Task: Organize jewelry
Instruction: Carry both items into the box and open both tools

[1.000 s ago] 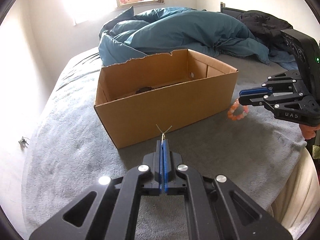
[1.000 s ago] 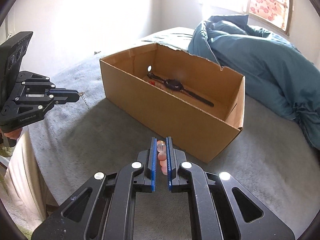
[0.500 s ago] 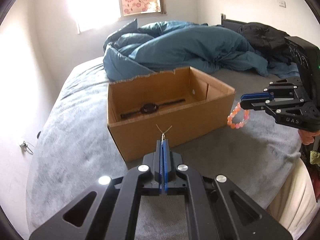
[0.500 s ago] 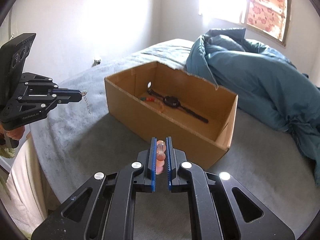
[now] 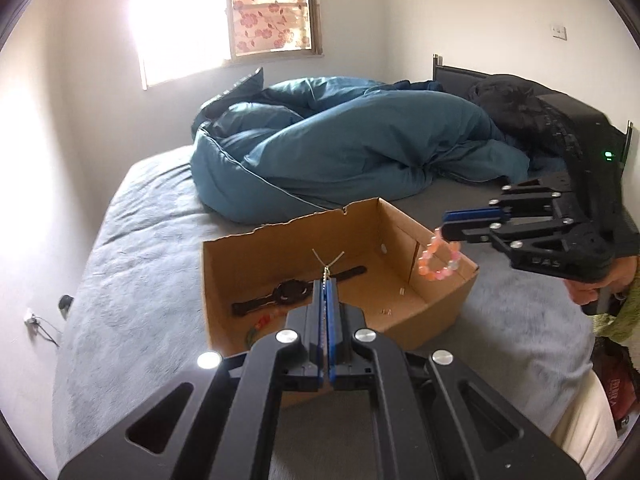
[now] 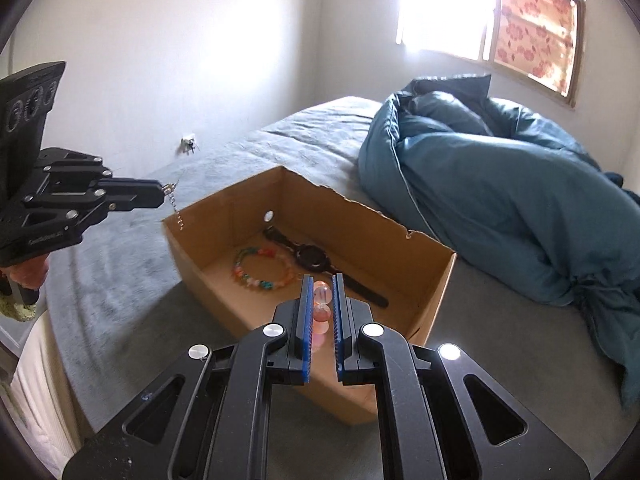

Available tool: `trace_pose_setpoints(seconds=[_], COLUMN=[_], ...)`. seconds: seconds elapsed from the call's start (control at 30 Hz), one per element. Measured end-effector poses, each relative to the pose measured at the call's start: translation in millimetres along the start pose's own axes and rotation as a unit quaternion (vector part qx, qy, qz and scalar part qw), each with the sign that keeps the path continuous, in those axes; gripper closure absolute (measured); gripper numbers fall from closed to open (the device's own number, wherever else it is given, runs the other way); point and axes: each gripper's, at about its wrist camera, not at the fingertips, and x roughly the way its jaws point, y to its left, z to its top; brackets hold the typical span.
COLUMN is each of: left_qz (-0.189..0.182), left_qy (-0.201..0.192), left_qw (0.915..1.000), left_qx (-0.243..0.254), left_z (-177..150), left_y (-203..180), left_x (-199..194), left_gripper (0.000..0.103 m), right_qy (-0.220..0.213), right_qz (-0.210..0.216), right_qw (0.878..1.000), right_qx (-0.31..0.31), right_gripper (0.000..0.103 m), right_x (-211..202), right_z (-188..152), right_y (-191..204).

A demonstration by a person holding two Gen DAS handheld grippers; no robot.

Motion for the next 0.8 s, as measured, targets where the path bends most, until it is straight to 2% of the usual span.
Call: trace_pose_setpoints(seconds=[0.2, 0.4, 0.67, 0.8], left_qz=[-0.042, -0.045, -0.049, -0.045], left_qy=[0.067, 0.127, 0.191, 0.205], left_qw=[0.9957, 0.9888, 0.9761, 0.9742], left_qx=[-0.048, -0.065, -0.092, -0.083], left_z=[2.4, -6.0, -17.2, -19.0], left_y=[16.2, 22.0, 28.8, 26.4], left_x=[67.8, 122.5, 155.3, 160.6], left_gripper=[0.102, 0.102, 0.102, 0.102], right_qy=[0.056, 0.114, 0.183, 0.198], right_qz=[0.020, 0.027, 0.028, 0.024], right_qw=[0.998, 0.993, 0.982, 0.979], right_qx=[0.004, -0.011, -0.028, -0.034], right_gripper=[0.096, 0.096, 0.096, 0.096], right_x=[62.0, 114.7, 158.0, 163.6], right_z=[7.3, 10.0, 7.6, 7.7], right_y=[-29.3, -40.9, -42.8, -43.2])
